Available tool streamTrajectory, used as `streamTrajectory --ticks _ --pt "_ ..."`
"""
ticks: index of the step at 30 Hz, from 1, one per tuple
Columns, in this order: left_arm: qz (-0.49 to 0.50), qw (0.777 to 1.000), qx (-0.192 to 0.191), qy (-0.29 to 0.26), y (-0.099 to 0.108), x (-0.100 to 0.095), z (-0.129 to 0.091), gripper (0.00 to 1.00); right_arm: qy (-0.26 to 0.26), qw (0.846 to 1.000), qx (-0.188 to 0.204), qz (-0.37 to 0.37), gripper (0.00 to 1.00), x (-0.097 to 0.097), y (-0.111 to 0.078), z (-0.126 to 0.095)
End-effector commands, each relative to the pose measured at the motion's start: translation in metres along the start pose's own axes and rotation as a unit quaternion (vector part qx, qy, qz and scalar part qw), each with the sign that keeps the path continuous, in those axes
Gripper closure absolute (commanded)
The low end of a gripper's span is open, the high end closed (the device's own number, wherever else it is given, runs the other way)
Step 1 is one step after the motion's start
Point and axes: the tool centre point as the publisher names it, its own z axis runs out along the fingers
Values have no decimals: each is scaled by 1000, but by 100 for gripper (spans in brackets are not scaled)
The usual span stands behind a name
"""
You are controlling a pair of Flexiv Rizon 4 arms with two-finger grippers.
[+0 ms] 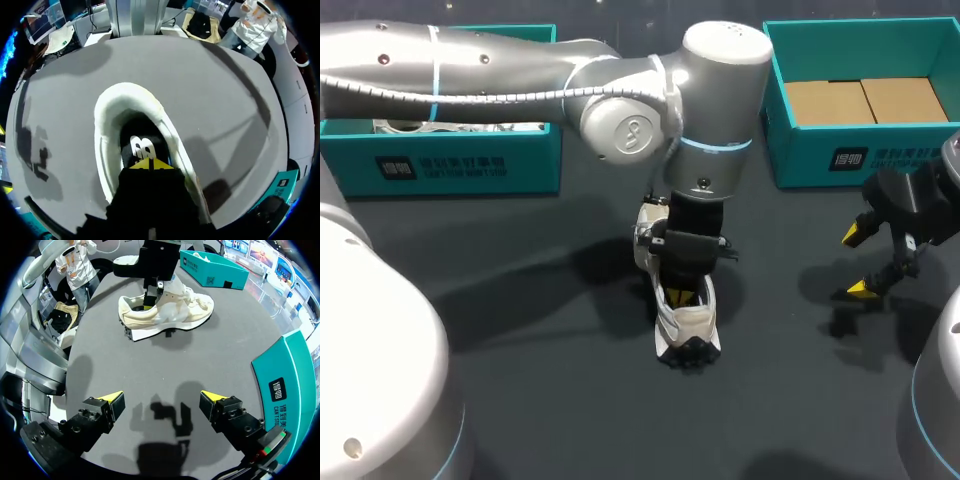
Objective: Take the shoe out of the shoebox, open the shoe tongue, remove and reinsert the insole, then place the shoe into the shoebox
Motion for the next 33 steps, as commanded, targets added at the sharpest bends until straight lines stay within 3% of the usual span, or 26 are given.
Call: streamTrajectory --ticks 1,10,22,33 --pt "-11 1000 -24 10 -10 10 -10 100 -1 1000 1 0 0 2 0 0" --pt "-64 995 -64 49 -11 16 4 100 -1 1000 1 0 0 2 0 0" --pt "-119 991 -47 34 9 2 41 100 -1 1000 1 0 0 2 0 0" --pt "-114 992 -55 -6 -11 5 0 100 -1 1000 1 0 0 2 0 0"
